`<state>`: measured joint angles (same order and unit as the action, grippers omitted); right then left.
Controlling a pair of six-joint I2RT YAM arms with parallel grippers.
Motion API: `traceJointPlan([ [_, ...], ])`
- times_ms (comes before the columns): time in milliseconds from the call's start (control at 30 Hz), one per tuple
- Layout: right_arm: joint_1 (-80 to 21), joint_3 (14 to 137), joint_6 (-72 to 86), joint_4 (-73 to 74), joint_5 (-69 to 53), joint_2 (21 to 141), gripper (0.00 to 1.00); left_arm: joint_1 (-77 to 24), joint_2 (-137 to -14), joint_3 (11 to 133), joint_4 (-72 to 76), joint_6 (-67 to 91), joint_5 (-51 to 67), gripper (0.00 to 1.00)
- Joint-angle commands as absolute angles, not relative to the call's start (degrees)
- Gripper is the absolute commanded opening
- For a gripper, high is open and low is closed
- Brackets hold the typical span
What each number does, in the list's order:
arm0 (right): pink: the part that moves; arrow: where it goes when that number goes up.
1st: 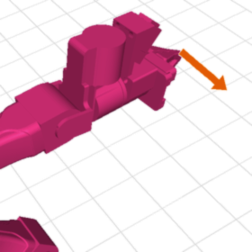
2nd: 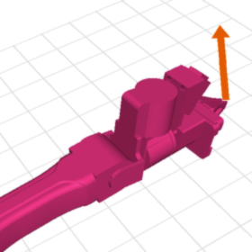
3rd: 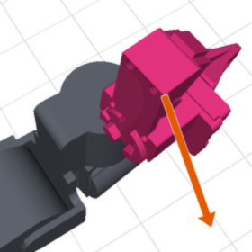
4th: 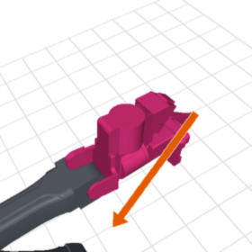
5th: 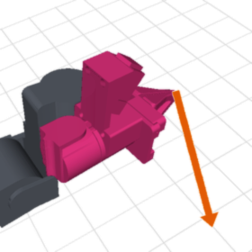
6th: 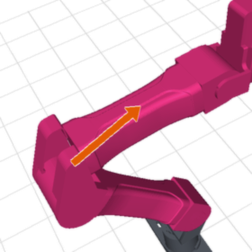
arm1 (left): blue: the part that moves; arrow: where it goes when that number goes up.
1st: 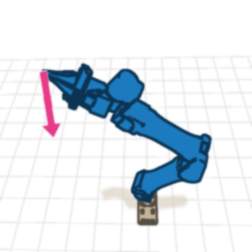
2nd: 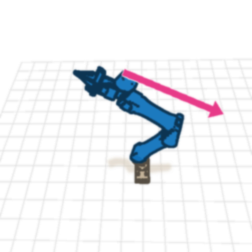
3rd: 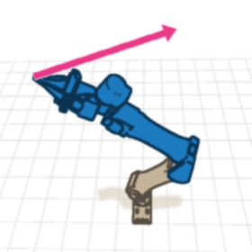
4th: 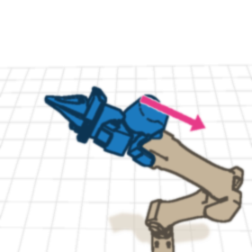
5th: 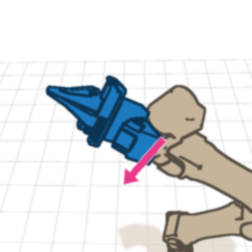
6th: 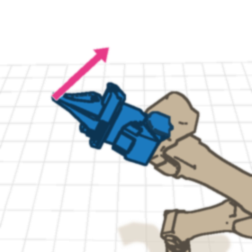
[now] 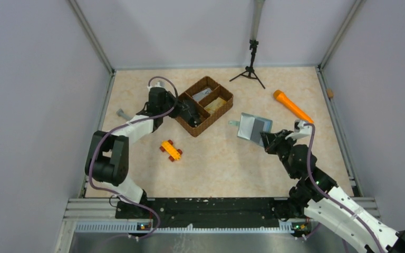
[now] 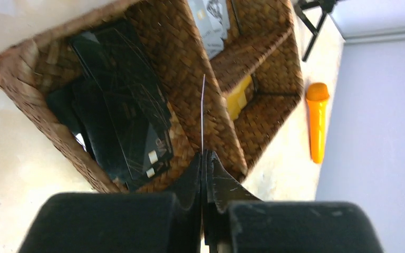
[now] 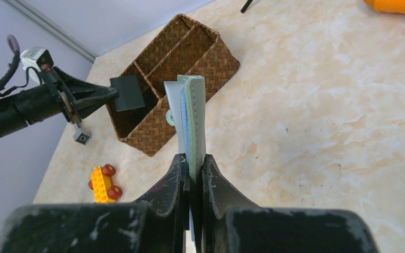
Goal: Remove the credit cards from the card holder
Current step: Place the credit card in the storage box, then move the storage box to the center of the board.
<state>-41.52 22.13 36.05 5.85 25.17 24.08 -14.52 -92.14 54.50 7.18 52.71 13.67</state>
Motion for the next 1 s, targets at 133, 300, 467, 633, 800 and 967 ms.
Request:
traceJointPlan([
  [133, -41.57, 22.49, 35.85, 2.24, 25.42, 23.53, 0.0, -14.15, -96.89, 63.17, 3.53, 50.57, 5.25, 0.31],
  [300, -41.57, 22.5, 36.57, 3.44, 25.41, 22.58, 0.0, -14.17, -92.53, 63.61, -5.51, 47.51, -1.3, 0.57],
  [467, -41.57, 22.36, 36.68, 3.51, 25.14, 22.73, 0.0, -14.15, -86.36, 61.89, -11.99, 42.44, -5.13, 0.61],
  [633, -41.55, 22.49, 37.37, 3.61, 24.1, 23.45, 0.0, -14.15, -87.45, 62.19, -15.85, 40.03, -4.29, 0.73],
  [800, -41.58, 23.04, 38.28, 4.3, 22.87, 23.47, 0.0, -14.15, -93.65, 65.97, -16.87, 39.21, -0.57, 0.75],
  [967, -41.56, 23.79, 38.82, 6.3, 22.78, 23.25, 0.0, -14.15, -98.88, 70.63, -18.58, 37.31, 2.38, 0.69],
])
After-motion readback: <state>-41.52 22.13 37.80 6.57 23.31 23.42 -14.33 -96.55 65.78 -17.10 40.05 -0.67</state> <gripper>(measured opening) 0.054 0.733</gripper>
